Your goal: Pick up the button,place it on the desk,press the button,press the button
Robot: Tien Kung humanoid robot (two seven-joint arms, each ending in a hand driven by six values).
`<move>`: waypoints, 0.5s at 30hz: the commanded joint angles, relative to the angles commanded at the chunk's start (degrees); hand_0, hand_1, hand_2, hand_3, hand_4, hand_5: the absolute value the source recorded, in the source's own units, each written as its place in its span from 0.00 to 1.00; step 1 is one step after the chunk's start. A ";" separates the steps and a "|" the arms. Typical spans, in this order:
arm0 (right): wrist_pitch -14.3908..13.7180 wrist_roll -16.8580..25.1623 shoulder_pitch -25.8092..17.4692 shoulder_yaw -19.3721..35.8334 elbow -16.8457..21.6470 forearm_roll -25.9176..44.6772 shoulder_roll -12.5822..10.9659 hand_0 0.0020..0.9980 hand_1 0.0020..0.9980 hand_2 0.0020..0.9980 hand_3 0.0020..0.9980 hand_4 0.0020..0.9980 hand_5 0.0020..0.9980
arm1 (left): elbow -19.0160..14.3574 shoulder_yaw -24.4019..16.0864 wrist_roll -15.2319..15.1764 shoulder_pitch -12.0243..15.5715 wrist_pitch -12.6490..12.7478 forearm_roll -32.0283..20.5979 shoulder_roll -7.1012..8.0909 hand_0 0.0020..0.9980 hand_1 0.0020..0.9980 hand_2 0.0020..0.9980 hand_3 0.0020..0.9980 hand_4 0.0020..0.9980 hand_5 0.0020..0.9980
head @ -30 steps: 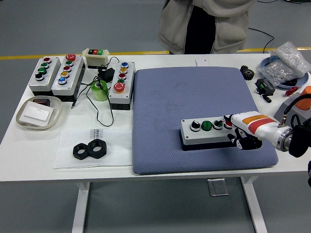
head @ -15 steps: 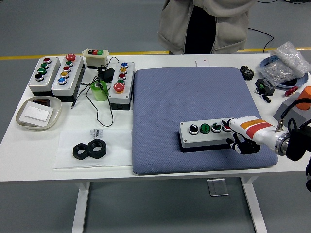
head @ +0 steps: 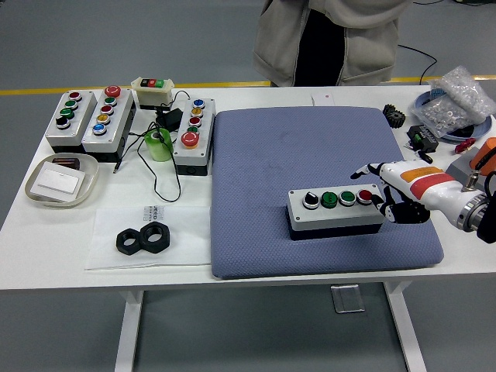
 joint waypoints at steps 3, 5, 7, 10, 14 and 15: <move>-0.78 -0.04 -0.82 1.63 0.69 -1.94 -0.18 0.43 0.40 0.53 1.00 0.72 0.05 | 0.01 -0.05 0.03 -0.04 -0.01 0.07 0.00 0.73 0.83 0.88 0.83 0.64 1.00; -1.08 -0.02 -1.24 2.52 1.06 -3.54 -0.23 0.43 0.40 0.53 1.00 0.72 0.05 | 0.01 -0.07 0.03 -0.04 -0.01 0.08 0.00 0.73 0.83 0.88 0.83 0.64 1.00; -2.18 0.15 -1.59 3.27 1.35 -3.78 -0.21 0.43 0.40 0.53 1.00 0.72 0.05 | 0.01 -0.14 0.06 -0.03 0.00 0.15 -0.01 0.73 0.83 0.88 0.83 0.64 1.00; -3.80 0.96 -1.78 3.60 1.50 -3.51 -0.03 0.90 0.84 1.00 1.00 0.99 0.21 | 0.01 -0.24 0.12 -0.04 0.01 0.31 -0.01 0.73 0.83 0.88 0.83 0.64 1.00; -8.29 3.51 -2.19 3.64 1.42 -0.63 0.59 0.90 0.84 1.00 1.00 0.99 0.21 | 0.02 -0.33 0.14 0.00 0.04 0.40 -0.04 0.73 0.83 0.88 0.83 0.64 1.00; -10.38 4.59 -2.41 3.69 1.30 0.74 0.88 0.99 0.93 1.00 1.00 1.00 0.24 | 0.01 -0.29 0.12 -0.01 0.03 0.37 -0.03 0.73 0.83 0.88 0.83 0.64 1.00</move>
